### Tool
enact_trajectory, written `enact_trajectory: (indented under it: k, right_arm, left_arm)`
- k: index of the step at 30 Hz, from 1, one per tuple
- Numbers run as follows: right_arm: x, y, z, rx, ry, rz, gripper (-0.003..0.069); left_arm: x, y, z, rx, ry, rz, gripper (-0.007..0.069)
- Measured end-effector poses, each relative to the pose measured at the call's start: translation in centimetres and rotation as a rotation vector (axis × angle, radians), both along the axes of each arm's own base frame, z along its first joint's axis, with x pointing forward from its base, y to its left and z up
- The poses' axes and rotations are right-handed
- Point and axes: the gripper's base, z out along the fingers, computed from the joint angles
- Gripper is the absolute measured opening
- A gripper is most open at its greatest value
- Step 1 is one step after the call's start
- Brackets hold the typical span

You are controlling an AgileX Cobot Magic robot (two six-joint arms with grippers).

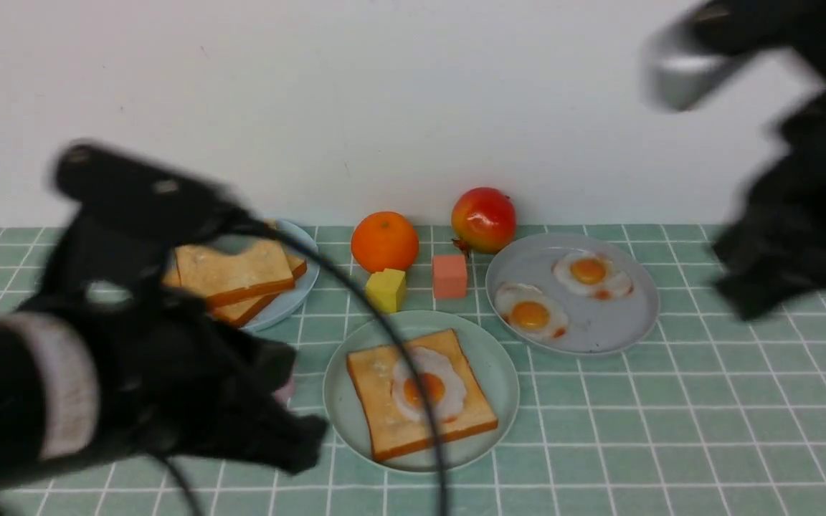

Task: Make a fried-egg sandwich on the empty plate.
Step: Use the left arm to grab a slice of bread

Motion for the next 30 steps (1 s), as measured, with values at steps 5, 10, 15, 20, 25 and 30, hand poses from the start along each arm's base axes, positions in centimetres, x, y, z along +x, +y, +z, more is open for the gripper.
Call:
enact_trajectory:
  k: [5,10,15,20,25,30]
  right_arm:
    - [-5.4,-4.8,0.7,0.139,-0.113,-0.022,-0.0008]
    - [-9.6,-8.5,0.7,0.258,-0.205,-0.042,-0.0005]
    - [-12.0,-10.6,0.8,0.328,-0.267,-0.042,-0.0003]
    - [-13.2,-11.5,0.7,0.353,-0.267,-0.037,-0.0003]
    - [-13.0,-11.1,0.4,0.348,-0.236,-0.03,0.0]
    - [-12.8,-10.8,0.6,0.373,-0.253,-0.018,0.0001]
  left_arm:
    - [5.7,0.2,-1.6,0.102,0.176,0.002,-0.0013]
    - [11.5,2.7,-3.6,0.141,0.275,-0.061,-0.0013]
    - [15.7,4.9,-4.5,0.178,0.271,-0.063,-0.0013]
    - [20.5,7.7,-6.3,0.272,0.303,-0.013,-0.0008]
    - [23.0,8.5,-7.9,0.422,0.282,-0.053,0.0087]
    - [25.2,8.7,-9.9,0.494,0.235,-0.06,0.0283]
